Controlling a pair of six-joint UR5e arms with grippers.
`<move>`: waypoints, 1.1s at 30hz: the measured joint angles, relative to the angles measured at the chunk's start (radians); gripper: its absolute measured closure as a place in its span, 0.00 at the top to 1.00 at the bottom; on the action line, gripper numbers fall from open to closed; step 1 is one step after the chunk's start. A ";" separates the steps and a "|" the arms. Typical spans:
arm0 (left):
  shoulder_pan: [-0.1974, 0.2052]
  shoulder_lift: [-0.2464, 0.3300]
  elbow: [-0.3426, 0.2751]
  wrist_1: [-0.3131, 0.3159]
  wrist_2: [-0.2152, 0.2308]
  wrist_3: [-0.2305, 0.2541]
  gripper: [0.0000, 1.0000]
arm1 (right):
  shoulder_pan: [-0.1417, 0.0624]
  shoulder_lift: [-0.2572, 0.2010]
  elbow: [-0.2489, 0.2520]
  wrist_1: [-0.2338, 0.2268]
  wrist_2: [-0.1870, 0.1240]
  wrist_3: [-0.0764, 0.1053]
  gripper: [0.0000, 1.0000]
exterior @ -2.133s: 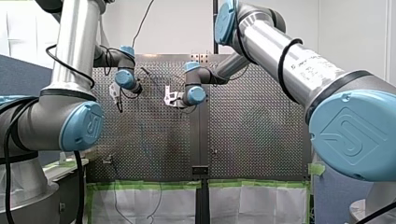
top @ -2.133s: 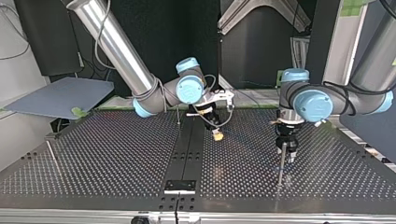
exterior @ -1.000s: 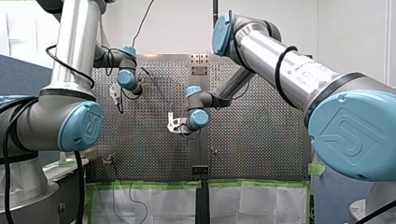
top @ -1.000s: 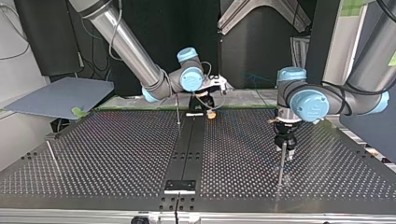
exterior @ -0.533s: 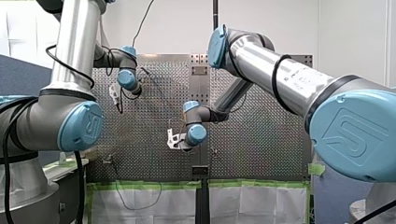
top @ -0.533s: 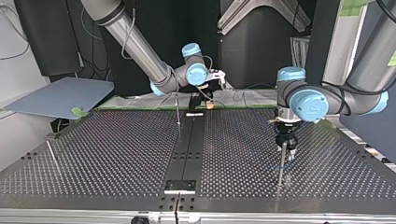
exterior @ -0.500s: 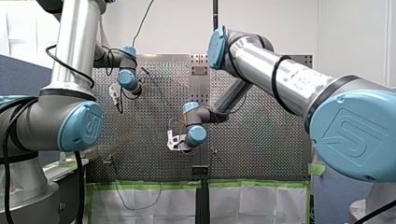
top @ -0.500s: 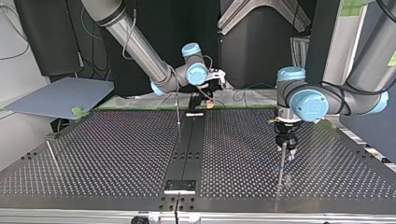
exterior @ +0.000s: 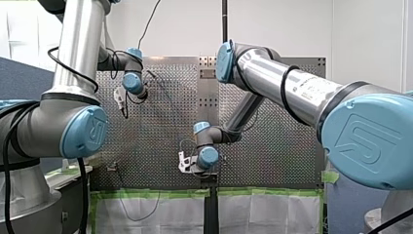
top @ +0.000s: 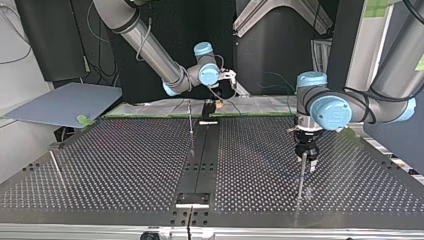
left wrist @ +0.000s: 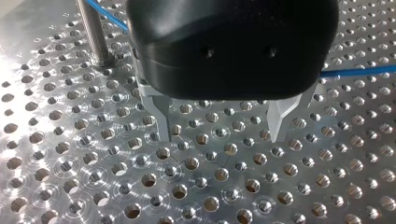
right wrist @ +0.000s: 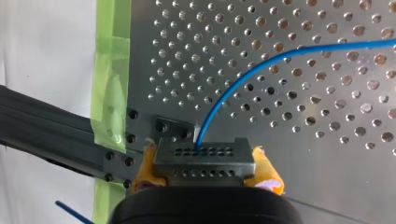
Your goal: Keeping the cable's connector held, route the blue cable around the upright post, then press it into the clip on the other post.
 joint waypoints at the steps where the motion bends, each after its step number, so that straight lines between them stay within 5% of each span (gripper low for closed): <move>1: 0.000 0.000 0.000 0.000 0.000 0.000 1.00 | 0.000 0.000 0.002 -0.004 0.001 0.000 0.00; 18: -0.002 0.000 0.000 -0.003 -0.001 0.005 1.00 | -0.034 0.113 0.039 -0.066 0.043 0.002 0.00; 26: -0.002 0.000 0.000 -0.003 -0.001 0.005 1.00 | -0.086 0.129 0.099 -0.128 0.026 0.022 0.00; 33: -0.002 0.000 0.000 -0.003 -0.002 0.005 1.00 | -0.142 0.151 0.155 -0.184 -0.002 0.005 0.00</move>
